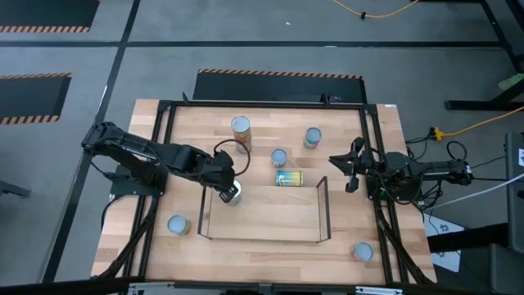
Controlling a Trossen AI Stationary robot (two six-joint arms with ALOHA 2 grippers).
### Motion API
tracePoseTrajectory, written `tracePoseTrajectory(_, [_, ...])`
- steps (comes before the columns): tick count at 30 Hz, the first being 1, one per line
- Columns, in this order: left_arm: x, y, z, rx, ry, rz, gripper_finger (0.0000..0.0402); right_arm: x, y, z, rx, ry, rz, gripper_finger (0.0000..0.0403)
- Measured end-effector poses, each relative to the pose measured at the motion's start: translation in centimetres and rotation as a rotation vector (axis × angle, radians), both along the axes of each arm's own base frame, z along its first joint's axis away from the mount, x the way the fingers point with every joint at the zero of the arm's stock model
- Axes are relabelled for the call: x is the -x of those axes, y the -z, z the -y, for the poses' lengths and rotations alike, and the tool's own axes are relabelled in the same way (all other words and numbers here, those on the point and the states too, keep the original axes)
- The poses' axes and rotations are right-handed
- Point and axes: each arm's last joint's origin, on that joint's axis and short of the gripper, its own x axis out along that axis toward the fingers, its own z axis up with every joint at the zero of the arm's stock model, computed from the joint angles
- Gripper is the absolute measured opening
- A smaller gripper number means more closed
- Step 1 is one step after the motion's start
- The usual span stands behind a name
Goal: Pick and place cans onto a shelf
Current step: Put the yellow blue canned tomatoes on the shelf
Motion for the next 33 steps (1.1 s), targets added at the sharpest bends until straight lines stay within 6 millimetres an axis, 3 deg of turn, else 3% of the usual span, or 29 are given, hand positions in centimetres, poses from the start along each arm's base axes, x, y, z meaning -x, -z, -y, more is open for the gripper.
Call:
tracePoseTrajectory(19, [-0.9, 2.1, 0.1, -0.05, -0.012, -0.116, 0.0, 0.0, 0.0, 0.0, 0.0, -0.001, -0.005, 0.0049])
tracePoseTrajectory(33, [-1.0, 2.2, 0.2, -0.035, -0.006, -0.126, 0.0033, 0.0, 0.0, 0.0, -0.001, -0.001, -0.005, 0.0049])
